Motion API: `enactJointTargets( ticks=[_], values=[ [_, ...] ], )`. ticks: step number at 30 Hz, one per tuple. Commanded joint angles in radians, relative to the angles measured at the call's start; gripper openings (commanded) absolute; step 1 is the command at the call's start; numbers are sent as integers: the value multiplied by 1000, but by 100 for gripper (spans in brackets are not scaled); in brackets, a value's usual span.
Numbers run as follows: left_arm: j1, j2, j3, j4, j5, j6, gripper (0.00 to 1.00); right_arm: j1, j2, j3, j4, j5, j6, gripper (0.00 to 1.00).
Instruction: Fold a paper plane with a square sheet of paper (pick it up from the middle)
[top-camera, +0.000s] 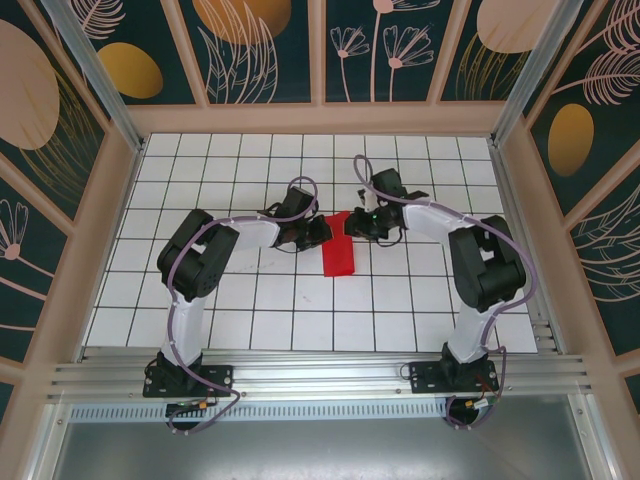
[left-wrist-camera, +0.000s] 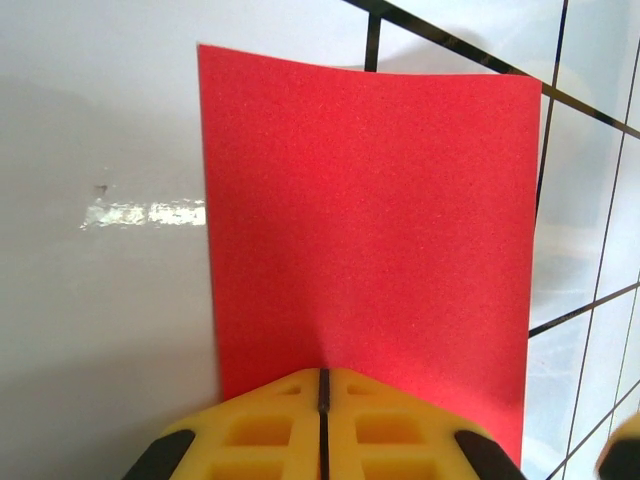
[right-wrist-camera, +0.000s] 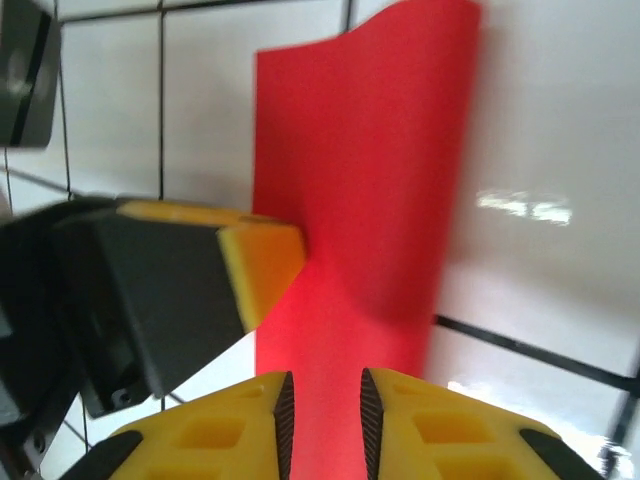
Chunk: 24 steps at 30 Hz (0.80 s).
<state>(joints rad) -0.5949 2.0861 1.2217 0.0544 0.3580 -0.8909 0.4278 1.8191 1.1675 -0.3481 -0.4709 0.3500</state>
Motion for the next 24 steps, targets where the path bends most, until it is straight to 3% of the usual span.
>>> enactJointTargets(
  ticks=[1,24],
  values=[
    [7,88,-27,-136,-86,28,8,27,35,12,-14,-33,3,23],
    [7,97,-30,-125,-74,30,8,5,103,-32,-22,28,-28,19]
  ],
)
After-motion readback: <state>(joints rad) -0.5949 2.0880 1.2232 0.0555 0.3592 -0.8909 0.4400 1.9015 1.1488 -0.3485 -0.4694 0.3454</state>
